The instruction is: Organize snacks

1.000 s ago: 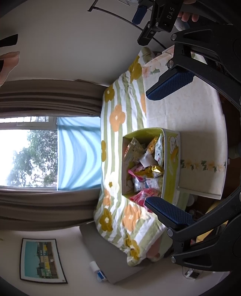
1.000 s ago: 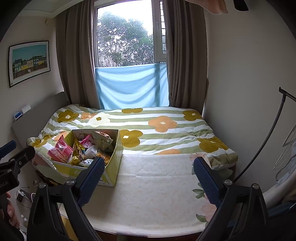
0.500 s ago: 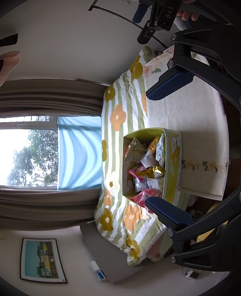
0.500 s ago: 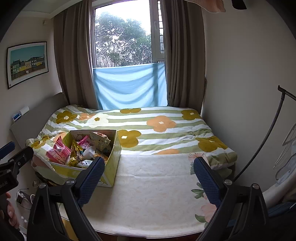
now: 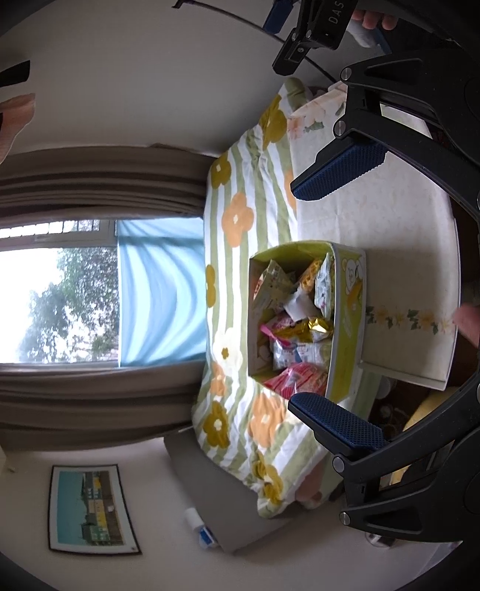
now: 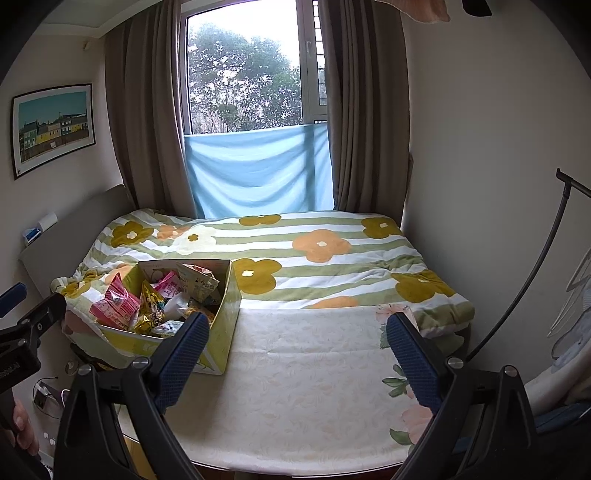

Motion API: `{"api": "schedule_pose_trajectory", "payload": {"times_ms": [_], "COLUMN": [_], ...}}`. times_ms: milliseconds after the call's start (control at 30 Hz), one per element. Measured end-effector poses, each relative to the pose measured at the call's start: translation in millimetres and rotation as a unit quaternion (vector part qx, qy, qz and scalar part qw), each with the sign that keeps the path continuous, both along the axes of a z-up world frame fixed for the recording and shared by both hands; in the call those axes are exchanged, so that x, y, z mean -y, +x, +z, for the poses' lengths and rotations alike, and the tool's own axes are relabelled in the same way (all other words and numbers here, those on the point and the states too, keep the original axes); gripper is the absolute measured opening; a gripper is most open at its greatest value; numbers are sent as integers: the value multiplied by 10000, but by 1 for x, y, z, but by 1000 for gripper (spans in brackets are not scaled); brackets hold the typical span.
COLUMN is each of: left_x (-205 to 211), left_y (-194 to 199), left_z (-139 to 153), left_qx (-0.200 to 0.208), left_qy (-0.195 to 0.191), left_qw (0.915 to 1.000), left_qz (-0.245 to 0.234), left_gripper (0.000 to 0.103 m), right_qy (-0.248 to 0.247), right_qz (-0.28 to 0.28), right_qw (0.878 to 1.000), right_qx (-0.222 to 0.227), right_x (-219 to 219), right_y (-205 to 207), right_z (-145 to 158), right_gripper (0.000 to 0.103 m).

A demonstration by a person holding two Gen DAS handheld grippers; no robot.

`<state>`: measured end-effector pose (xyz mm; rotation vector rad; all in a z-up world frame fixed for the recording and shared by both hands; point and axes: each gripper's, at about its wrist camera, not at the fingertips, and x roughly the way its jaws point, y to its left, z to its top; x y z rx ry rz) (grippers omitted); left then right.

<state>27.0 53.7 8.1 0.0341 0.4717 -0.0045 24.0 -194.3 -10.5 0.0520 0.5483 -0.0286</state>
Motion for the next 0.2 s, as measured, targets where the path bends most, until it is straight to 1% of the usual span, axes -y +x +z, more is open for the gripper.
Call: {"api": "schedule_pose_trajectory", "payload": {"times_ms": [100,200], "left_x": [-4,-8], "left_y": [2,5], "left_z": [-3,-9], "left_qx": [-100,-166], "left_qy": [-119,-97], "left_qw": [9999,9998], "left_qz": [-13,25], "left_gripper": [103,103], "right_qy": [18,26], "right_qz": [27,90], "right_qw": [10000,9999], "right_qx": [-40,-130], "right_x": [0,-3], "right_y": [3,7], "right_z": [-1,-4], "right_gripper": [96,96]}}
